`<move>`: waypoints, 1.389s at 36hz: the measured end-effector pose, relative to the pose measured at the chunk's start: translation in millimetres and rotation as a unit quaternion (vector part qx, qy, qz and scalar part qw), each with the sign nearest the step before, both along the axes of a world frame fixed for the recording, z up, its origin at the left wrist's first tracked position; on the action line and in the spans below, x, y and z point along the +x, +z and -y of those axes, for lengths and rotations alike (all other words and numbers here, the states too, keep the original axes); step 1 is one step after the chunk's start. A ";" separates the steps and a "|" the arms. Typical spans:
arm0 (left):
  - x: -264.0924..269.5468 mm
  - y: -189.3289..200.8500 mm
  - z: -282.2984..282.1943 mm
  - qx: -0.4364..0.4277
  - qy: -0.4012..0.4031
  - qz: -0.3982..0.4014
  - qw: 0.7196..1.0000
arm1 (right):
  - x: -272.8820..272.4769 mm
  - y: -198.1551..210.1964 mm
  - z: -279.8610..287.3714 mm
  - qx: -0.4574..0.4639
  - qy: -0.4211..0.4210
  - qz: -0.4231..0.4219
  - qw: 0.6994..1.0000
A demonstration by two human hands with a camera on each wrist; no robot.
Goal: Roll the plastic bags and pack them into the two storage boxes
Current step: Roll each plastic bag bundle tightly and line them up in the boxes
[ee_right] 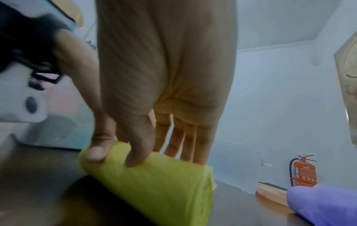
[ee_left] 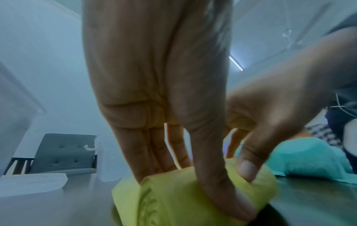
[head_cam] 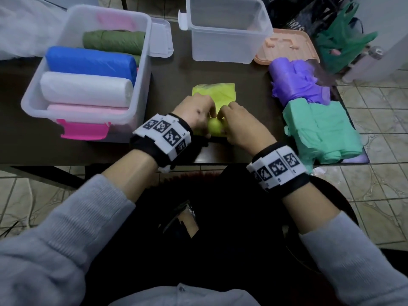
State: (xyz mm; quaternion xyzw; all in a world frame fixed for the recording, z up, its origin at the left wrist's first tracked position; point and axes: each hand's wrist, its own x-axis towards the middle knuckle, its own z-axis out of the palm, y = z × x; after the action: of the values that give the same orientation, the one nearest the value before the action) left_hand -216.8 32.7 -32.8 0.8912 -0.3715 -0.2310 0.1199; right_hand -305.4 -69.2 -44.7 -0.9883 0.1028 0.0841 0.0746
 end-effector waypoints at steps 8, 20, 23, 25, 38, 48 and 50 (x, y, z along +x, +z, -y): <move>11.9 7.8 5.0 0.072 -0.025 -0.068 0.995 | -24.7 -18.2 -29.4 -0.056 0.001 0.063 0.996; 6.8 0.7 -11.6 0.007 -0.041 -0.035 0.999 | -10.3 -0.9 -20.3 0.013 0.004 -0.075 0.997; 0.7 -5.0 -13.0 -0.025 -0.019 -0.014 0.999 | 4.7 7.5 -8.8 0.048 -0.005 -0.138 0.989; -3.1 -8.6 -14.2 -0.048 -0.007 0.002 0.999 | 12.1 11.5 -0.8 0.065 -0.009 -0.166 0.984; 11.9 -12.3 -11.9 -0.024 -0.001 -0.043 0.999 | 8.4 8.0 10.8 0.103 -0.048 -0.033 0.993; 31.3 -21.3 -11.3 -0.078 -0.002 -0.041 0.996 | -16.5 -18.6 -15.9 0.031 -0.058 0.025 0.998; 30.5 -22.6 -11.8 -0.109 0.012 -0.015 0.994 | -11.0 -19.6 -13.8 0.025 -0.063 0.021 0.997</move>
State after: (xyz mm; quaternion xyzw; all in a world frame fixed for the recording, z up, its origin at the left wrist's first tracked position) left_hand -186.3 44.6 -55.4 0.8735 -0.3822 -0.2012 0.2244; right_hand -316.5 -55.3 -64.3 -0.9793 0.1606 0.0606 0.1069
